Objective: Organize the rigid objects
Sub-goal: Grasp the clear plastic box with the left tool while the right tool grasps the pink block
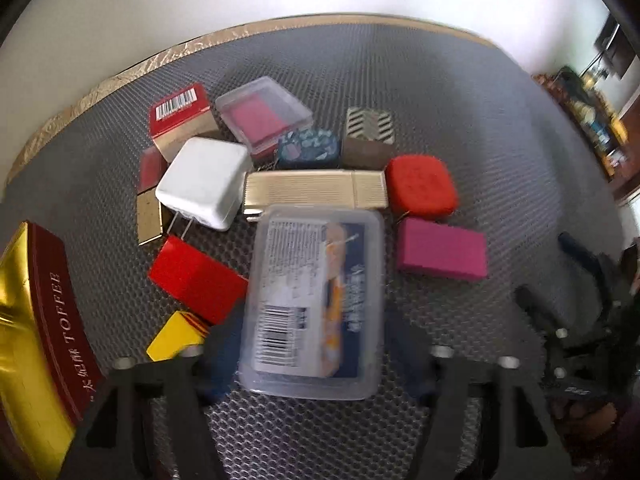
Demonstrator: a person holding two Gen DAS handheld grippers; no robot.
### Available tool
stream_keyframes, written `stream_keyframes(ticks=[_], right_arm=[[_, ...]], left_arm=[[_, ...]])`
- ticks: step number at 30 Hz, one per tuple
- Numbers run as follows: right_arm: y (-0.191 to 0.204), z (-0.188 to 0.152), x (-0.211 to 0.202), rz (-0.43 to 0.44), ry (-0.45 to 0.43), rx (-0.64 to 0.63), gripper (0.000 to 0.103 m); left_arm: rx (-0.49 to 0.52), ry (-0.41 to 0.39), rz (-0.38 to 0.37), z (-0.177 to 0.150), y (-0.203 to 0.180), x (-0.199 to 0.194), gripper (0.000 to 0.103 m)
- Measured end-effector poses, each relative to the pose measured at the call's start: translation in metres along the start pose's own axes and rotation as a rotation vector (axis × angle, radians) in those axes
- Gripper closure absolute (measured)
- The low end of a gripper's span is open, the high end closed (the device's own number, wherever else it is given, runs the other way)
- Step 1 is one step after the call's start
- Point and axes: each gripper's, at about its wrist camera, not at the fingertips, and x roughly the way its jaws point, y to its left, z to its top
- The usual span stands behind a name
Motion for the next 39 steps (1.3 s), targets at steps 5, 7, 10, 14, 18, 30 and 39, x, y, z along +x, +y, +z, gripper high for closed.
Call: stream_keyframes(ticks=[5,7,10,14,18,30,39], right_arm=[[-0.001,0.000,-0.001,0.005,-0.004,0.004,0.000],[-0.002,-0.001,-0.001,0.006,-0.006,0.006,0.000],[-0.002,-0.001,-0.002,0.009,-0.007,0.010,0.000],[-0.001,0.002,-0.003,0.040,0.010,-0.001,0.000],[0.005,0.010,-0.010,0.143,0.009,-0.043,0.000],[0.031,0.045,0.006,0.344,0.102,-0.211,0.022],[0.044,0.061,0.027,0.369,0.193,-0.291,0.042]], left_arm=[[0.027,-0.055,0.060,-0.002,-0.017,-0.002,0.041],[0.041,-0.097,0.087,-0.005,-0.023,-0.009,0.041],[0.012,-0.145,0.087,-0.009,-0.027,-0.027,0.041],[-0.070,-0.192,0.057,-0.023,-0.020,-0.050,0.041],[-0.164,-0.214,-0.001,-0.033,-0.013,-0.070,0.041],[-0.246,-0.222,-0.031,-0.088,-0.016,-0.094,0.041],[-0.233,-0.229,-0.017,-0.105,-0.021,-0.107,0.041]])
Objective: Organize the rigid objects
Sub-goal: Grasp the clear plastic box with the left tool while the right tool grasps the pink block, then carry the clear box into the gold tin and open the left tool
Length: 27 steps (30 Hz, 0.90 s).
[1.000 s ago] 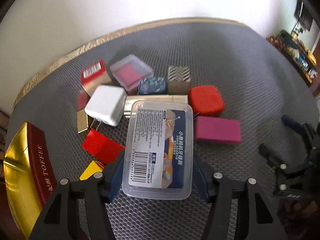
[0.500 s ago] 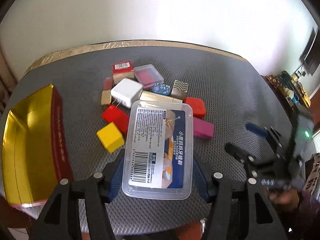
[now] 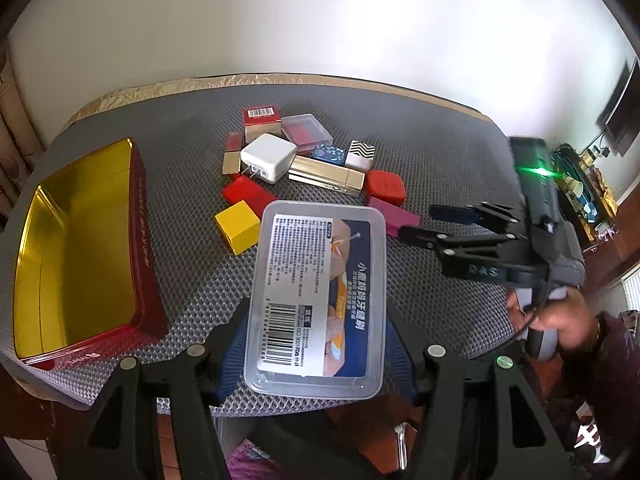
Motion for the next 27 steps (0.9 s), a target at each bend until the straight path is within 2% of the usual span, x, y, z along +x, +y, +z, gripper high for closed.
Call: stream_keyframes(ticks=[2,9,10,11,14,16,21,27], right_arm=[[0.003,0.003,0.005,0.003,0.024,-0.021,0.049],[0.012,0.016,0.021,0.025,0.083,-0.071,0.050],[0.013,0.017,0.024,0.022,0.092,-0.082,0.055],[0.016,0.018,0.026,0.015,0.098,-0.097,0.066],[0.023,0.019,0.027,-0.011,0.117,-0.144,0.074],[0.027,0.019,0.026,-0.027,0.114,-0.166,0.075],[0.031,0.013,0.014,0.031,0.078,-0.127,0.076],[0.046,0.013,0.003,0.118,0.039,-0.070,0.076]], left_arm=[[-0.004,0.002,0.002,0.000,0.001,0.001,0.041],[-0.017,0.001,-0.008,0.001,0.002,0.000,0.041],[-0.020,-0.001,-0.009,0.001,0.002,0.000,0.041],[-0.022,-0.004,-0.011,0.001,0.002,-0.001,0.041],[-0.028,-0.019,-0.008,0.001,0.003,-0.006,0.041],[-0.034,-0.028,-0.006,0.002,0.005,-0.010,0.041],[-0.052,-0.064,0.029,0.005,0.015,-0.029,0.041],[-0.108,-0.110,0.127,0.016,0.061,-0.058,0.041]])
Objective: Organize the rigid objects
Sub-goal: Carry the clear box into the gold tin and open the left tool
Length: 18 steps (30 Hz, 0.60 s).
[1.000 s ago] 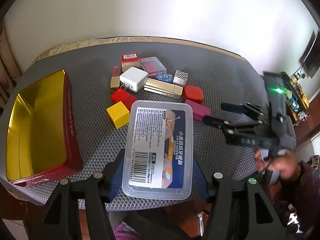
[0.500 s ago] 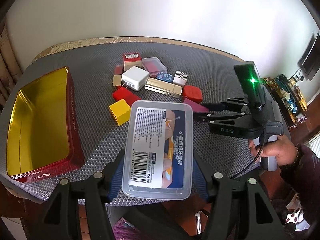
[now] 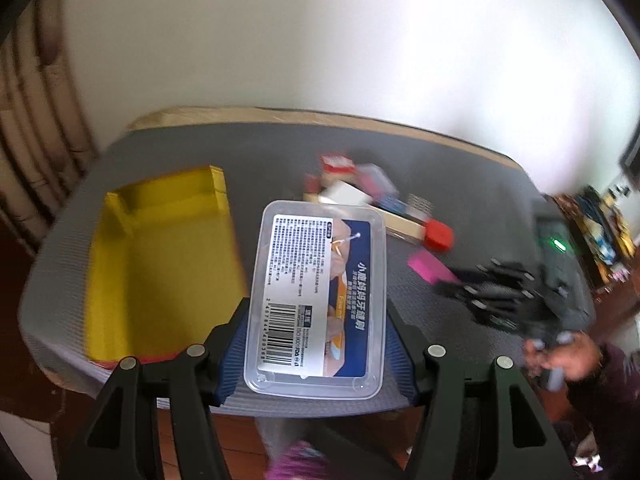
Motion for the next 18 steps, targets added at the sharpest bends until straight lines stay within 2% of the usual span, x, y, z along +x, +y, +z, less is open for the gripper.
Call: stream_keyframes(ticks=[3,11,18], right_arm=[[0.006,0.001,-0.004,0.017,-0.016,0.008,0.075],[0.011,0.000,-0.010,0.055,-0.030,0.045,0.076],[0.010,0.005,-0.013,0.071,-0.037,0.070,0.075]], left_arm=[[-0.016,-0.009,0.099,0.014,0.035,0.004,0.041],[-0.062,0.045,0.246,0.044,0.120,0.056,0.041],[-0.090,0.106,0.264,0.058,0.162,0.101,0.041]])
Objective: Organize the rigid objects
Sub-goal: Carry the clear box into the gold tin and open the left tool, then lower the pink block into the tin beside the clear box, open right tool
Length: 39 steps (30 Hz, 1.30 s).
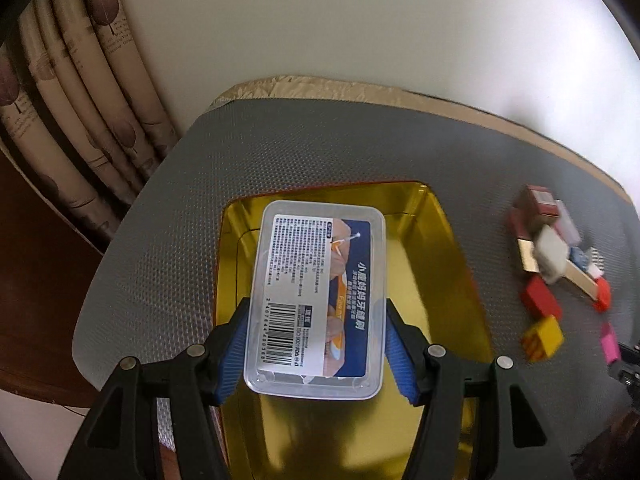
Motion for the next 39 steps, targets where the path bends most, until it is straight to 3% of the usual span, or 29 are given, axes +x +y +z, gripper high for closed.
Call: stream_keyframes(ticks=[12,25,29,32,36,39], right_arm=[[-0.002,0.003,0.005,0.024,0.011,0.033,0.075],[0.005,0.003,0.008,0.034,0.017,0.030,0.075],[0.011,0.009,0.005,0.053,0.009,0.033,0.075],[0.023,0.022,0.001,0.071,-0.008,0.011,0.075],[0.055,0.048,-0.001,0.118,-0.032,-0.047,0.075],[0.085,0.067,0.003,0.158,-0.045,-0.087,0.075]], left_arm=[[0.002,0.079,0.051,0.008,0.013,0.054,0.041],[0.014,0.061,0.041,0.016,0.016,0.043,0.039],[0.000,-0.014,0.052,0.010,0.013,0.014,0.039],[-0.071,-0.104,0.035,-0.005,0.017,-0.027,0.039],[-0.198,-0.148,-0.001,-0.037,0.024,-0.069,0.039],[-0.234,-0.148,0.017,-0.069,0.023,-0.092,0.039]])
